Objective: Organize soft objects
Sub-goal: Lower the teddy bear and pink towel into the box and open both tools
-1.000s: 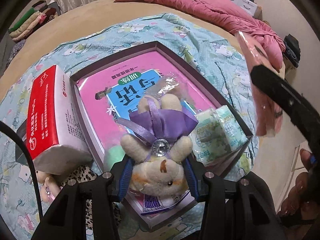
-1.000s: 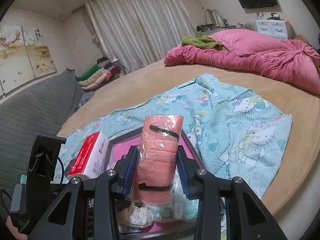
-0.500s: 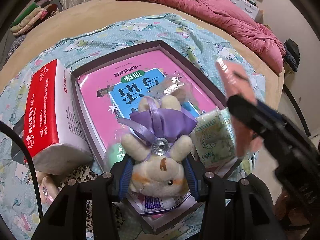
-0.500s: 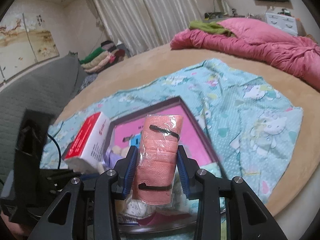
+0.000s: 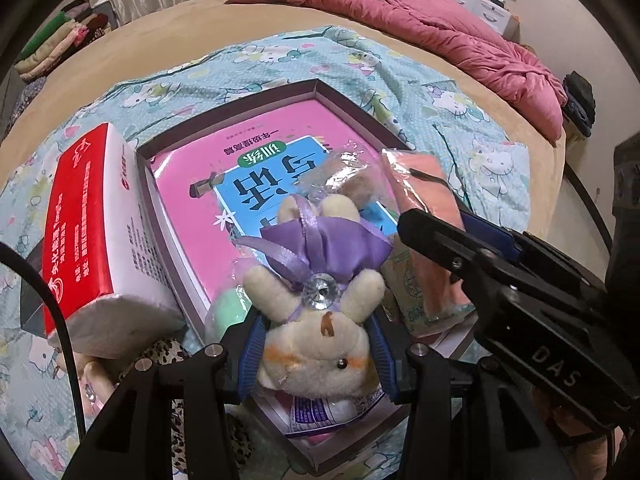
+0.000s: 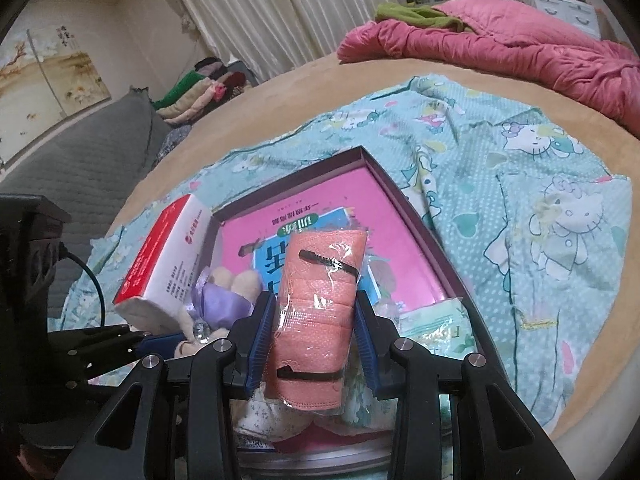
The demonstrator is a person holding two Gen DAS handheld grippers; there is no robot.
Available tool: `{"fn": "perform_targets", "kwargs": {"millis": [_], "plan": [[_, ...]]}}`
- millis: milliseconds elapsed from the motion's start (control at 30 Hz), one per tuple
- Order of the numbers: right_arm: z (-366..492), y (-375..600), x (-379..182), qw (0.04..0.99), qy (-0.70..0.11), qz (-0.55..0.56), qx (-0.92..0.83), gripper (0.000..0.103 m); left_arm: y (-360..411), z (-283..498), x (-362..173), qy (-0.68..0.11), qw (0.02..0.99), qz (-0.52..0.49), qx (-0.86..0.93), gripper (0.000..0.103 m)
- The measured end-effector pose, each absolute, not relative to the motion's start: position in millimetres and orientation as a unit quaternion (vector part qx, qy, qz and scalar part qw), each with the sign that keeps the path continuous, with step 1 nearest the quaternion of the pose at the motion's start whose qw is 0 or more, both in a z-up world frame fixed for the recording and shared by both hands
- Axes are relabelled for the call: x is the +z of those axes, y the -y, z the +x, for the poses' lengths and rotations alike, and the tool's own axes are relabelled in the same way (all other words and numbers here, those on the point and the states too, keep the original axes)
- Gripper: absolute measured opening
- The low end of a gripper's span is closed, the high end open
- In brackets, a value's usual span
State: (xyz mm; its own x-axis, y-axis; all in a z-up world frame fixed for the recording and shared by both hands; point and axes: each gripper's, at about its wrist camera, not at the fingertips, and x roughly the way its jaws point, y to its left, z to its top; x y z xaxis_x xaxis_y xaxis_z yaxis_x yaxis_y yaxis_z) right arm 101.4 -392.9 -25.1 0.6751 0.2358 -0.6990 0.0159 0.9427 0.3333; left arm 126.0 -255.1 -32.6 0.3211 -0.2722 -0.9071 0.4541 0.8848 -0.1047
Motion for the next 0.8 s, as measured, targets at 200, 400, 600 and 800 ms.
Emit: {"fn": "perform_targets", "kwargs": {"millis": [200, 400, 600, 800], "plan": [[105, 391, -33, 0.898, -0.409, 0.154, 0.059, 0.041, 257, 126, -33, -0.537, 0.809, 0.092, -0.223, 0.048], [105, 393, -35, 0.896, -0.408, 0.161, 0.064, 0.042, 259, 126, -34, -0.535, 0.81, 0.099, -0.22, 0.048], [106, 394, -37, 0.895, -0.408, 0.166, 0.065, 0.043, 260, 125, -34, -0.534, 0.81, 0.102, -0.22, 0.048], [106, 395, -37, 0.896, -0.406, 0.169, 0.065, 0.044, 261, 124, -34, -0.534, 0.81, 0.104, -0.217, 0.048]]}}
